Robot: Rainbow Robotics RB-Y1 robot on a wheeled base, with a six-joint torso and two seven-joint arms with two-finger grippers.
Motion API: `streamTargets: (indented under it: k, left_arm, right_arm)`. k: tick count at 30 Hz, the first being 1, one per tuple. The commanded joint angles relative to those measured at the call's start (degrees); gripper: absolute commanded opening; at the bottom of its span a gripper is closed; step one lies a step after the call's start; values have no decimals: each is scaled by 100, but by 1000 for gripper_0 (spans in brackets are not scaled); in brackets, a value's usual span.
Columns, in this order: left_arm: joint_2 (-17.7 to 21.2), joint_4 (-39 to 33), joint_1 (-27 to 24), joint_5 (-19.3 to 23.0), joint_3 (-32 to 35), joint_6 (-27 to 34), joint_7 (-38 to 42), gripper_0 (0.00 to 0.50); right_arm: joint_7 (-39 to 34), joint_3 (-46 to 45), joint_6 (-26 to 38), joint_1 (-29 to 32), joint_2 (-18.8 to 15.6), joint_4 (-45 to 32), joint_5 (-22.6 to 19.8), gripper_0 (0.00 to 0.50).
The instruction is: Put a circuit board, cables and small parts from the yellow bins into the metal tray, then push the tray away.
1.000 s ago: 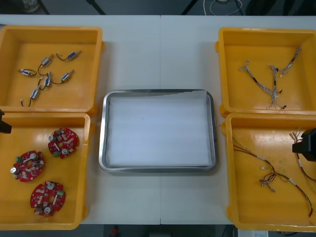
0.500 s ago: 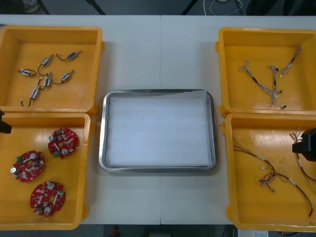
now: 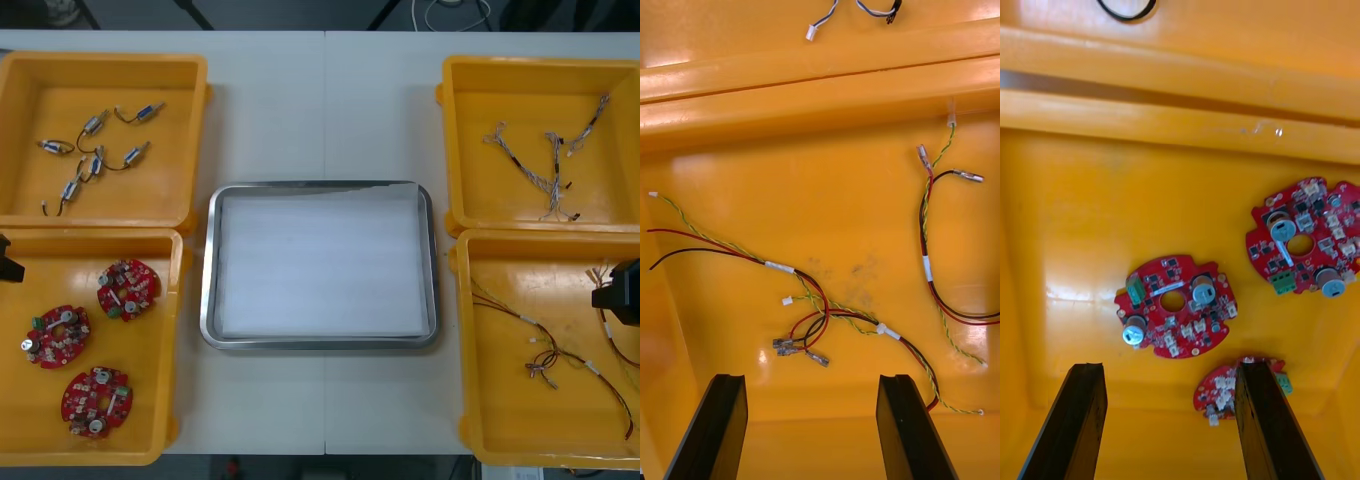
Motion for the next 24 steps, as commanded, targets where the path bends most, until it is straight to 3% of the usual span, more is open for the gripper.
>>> streamTargets:
  k: [1,12,24]
  left_arm:
    - [39,-42,436,38,-44,-542,-457,500]
    - [30,107,700,-146,-659,-1632,-545,500]
    - [30,599,787,-322,-1248,-2450,-660,500]
  right_arm:
    - [126,-121,17,81,-115,-200,5,500]
    - [724,-130,-32,626,-185,11,445,500]
    - [1568,-192,-1377,916,-185,1004,656,500]
